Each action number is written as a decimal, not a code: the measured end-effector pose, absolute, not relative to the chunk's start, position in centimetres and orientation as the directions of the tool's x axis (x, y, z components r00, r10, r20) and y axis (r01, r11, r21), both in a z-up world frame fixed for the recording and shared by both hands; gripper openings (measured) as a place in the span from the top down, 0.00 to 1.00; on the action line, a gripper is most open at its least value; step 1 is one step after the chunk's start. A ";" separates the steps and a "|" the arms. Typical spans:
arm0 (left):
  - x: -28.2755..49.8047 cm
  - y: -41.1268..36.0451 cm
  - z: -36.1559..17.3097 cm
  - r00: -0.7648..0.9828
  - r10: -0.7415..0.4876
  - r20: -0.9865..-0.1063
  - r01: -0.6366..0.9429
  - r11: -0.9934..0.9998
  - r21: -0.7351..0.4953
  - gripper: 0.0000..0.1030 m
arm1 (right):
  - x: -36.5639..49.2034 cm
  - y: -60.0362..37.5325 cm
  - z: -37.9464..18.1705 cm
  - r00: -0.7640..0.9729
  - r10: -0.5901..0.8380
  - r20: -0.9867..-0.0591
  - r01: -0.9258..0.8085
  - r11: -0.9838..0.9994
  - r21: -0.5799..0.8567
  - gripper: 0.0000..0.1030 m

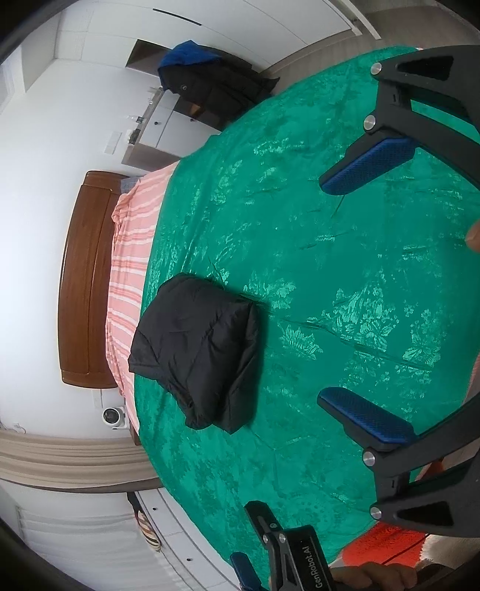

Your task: Fold large clothes

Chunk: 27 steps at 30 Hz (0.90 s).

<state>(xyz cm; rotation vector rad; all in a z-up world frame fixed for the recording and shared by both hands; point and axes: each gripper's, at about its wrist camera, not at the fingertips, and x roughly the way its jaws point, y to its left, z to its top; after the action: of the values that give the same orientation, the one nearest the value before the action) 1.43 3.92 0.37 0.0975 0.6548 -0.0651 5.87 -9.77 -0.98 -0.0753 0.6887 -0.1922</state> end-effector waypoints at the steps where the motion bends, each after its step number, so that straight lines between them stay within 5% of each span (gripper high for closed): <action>1: 1.4 3.9 0.3 0.790 -0.030 -0.612 0.093 0.993 0.072 0.00 | 5.8 -9.7 -0.9 0.756 -0.201 -0.623 0.150 0.980 -0.133 0.00; 27: 0.8 3.0 0.0 0.777 -0.038 -0.628 0.114 0.990 0.082 0.00 | 5.2 -10.0 -1.1 0.752 -0.208 -0.625 0.152 0.978 -0.143 0.00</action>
<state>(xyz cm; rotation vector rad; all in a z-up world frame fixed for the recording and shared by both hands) 0.82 3.04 0.00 0.1176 0.6756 -0.0822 5.23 -10.05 -1.06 -0.0854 0.6920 -0.1966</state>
